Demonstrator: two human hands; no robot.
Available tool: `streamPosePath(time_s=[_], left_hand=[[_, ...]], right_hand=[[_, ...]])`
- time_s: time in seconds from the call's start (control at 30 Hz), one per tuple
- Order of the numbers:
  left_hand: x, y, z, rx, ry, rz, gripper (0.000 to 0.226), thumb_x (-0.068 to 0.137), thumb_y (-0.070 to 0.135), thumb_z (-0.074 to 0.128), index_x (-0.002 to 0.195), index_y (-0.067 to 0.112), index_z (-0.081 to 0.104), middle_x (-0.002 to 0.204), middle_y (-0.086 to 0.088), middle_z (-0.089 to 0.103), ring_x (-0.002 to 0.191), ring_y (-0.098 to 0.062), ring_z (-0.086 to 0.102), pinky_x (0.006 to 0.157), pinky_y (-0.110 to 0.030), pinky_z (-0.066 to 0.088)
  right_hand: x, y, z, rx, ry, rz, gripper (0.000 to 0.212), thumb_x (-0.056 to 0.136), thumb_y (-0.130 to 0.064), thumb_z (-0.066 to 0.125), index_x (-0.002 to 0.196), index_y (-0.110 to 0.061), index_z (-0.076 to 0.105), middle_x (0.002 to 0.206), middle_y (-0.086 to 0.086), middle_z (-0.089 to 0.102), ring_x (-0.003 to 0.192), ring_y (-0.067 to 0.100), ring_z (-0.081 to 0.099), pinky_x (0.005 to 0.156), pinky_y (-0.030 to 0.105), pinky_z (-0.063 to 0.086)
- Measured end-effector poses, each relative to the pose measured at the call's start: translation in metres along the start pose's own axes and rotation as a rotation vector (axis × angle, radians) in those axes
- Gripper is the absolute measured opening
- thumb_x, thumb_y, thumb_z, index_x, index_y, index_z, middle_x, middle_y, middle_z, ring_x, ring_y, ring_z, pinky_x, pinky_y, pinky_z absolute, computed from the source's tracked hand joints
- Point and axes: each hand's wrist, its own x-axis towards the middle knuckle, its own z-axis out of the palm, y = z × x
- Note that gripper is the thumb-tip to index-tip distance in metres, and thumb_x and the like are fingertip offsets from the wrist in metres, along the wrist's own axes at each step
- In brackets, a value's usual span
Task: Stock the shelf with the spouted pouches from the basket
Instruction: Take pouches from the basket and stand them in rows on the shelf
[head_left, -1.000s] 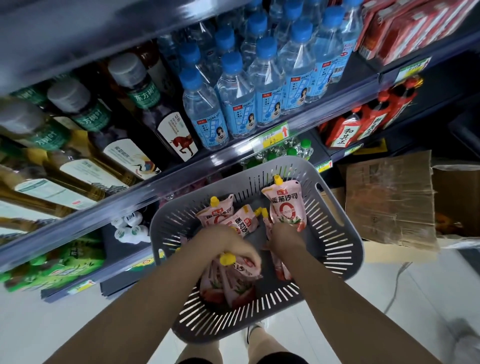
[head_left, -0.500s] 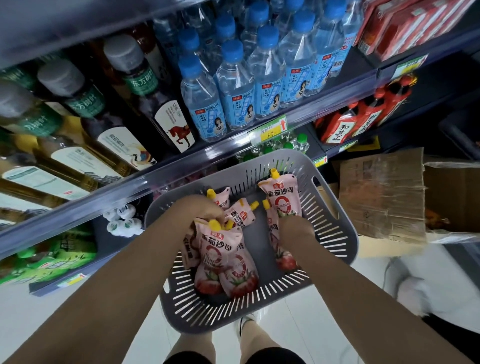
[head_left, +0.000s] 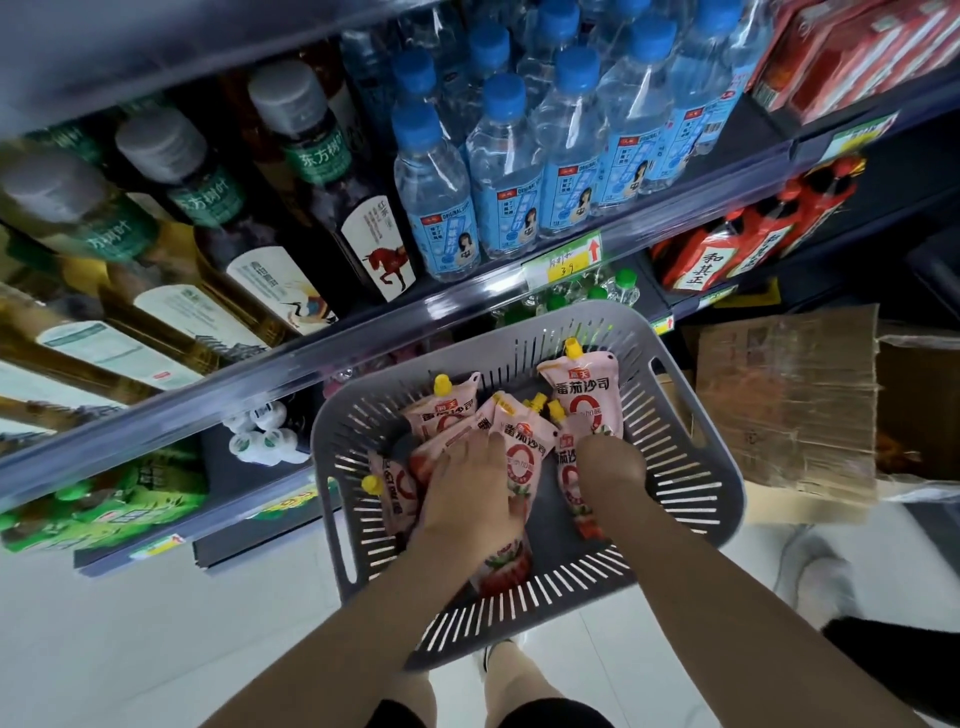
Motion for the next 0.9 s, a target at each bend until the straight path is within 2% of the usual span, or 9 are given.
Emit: streamPosePath(time_s=[0.1,0.17,0.3,0.4,0.47,0.57,0.73,0.9], left_hand=[[0.017,0.016,0.025,0.098,-0.117,-0.083,0.107,0.077,0.057,0.064,0.147,0.006,0.002,0.153,-0.019,0.014,0.140,-0.036,0.018,0.114,-0.050,0.020],[0.028,0.021,0.036,0.177,-0.183,-0.152,0.118,0.075,0.061,0.064,0.147,0.002,-0.008,0.155,-0.022,0.003,0.142,-0.039,0.011,0.112,-0.054,0.017],[0.041,0.021,0.046,0.309,-0.251,-0.191,0.125,0.073,0.064,0.064,0.144,-0.005,-0.013,0.154,-0.028,-0.002,0.140,-0.042,0.014,0.106,-0.061,0.027],[0.044,0.022,0.043,0.373,-0.277,-0.176,0.125,0.071,0.057,0.070,0.144,-0.007,-0.010,0.151,-0.030,0.004,0.135,-0.043,0.022,0.099,-0.062,0.036],[0.045,0.020,0.038,0.406,-0.245,-0.140,0.109,0.079,0.041,0.068,0.144,-0.008,-0.005,0.146,-0.029,0.016,0.130,-0.040,0.030,0.098,-0.055,0.040],[0.044,0.006,0.030,0.408,-0.157,-0.096,0.084,0.089,0.022,0.059,0.145,-0.004,0.003,0.143,-0.021,0.027,0.128,-0.033,0.032,0.103,-0.043,0.035],[0.029,-0.013,0.016,0.350,-0.137,-0.132,0.093,0.084,0.032,0.066,0.146,0.001,0.004,0.144,-0.017,0.025,0.130,-0.032,0.028,0.105,-0.044,0.031],[0.009,-0.024,0.009,0.361,-0.106,-0.102,0.121,0.064,0.050,0.078,0.146,0.005,0.001,0.140,-0.015,0.023,0.127,-0.031,0.029,0.105,-0.044,0.031]], right_hand=[[0.002,-0.001,-0.001,-0.060,-0.015,-0.013,0.022,0.089,-0.010,0.055,0.111,-0.013,0.057,0.109,0.005,0.064,0.099,0.020,0.064,0.065,0.029,0.047],[0.003,-0.001,0.001,-0.084,-0.018,-0.016,0.024,0.089,-0.013,0.056,0.112,-0.014,0.055,0.106,0.004,0.065,0.095,0.020,0.064,0.061,0.029,0.045],[0.009,0.015,0.005,0.027,-0.013,-0.011,0.024,0.092,-0.014,0.051,0.115,-0.012,0.057,0.113,0.007,0.064,0.103,0.024,0.063,0.075,0.033,0.049],[0.014,0.032,0.008,0.180,0.022,0.038,0.023,0.092,-0.020,0.051,0.110,-0.009,0.061,0.111,0.010,0.066,0.101,0.027,0.064,0.077,0.033,0.050],[0.015,0.033,0.010,0.248,0.017,0.048,0.026,0.090,-0.024,0.056,0.110,-0.009,0.061,0.110,0.010,0.066,0.100,0.028,0.064,0.078,0.033,0.050],[0.015,0.028,0.013,0.280,-0.028,0.062,0.035,0.083,-0.025,0.067,0.114,-0.011,0.060,0.113,0.009,0.064,0.104,0.026,0.063,0.079,0.034,0.050],[0.018,0.026,0.017,0.305,-0.071,0.116,0.038,0.080,-0.025,0.069,0.115,-0.013,0.059,0.115,0.007,0.063,0.105,0.025,0.062,0.079,0.034,0.049],[0.017,0.025,0.018,0.260,-0.033,0.106,0.031,0.084,-0.026,0.064,0.112,-0.014,0.060,0.111,0.006,0.064,0.102,0.024,0.063,0.076,0.033,0.050]])
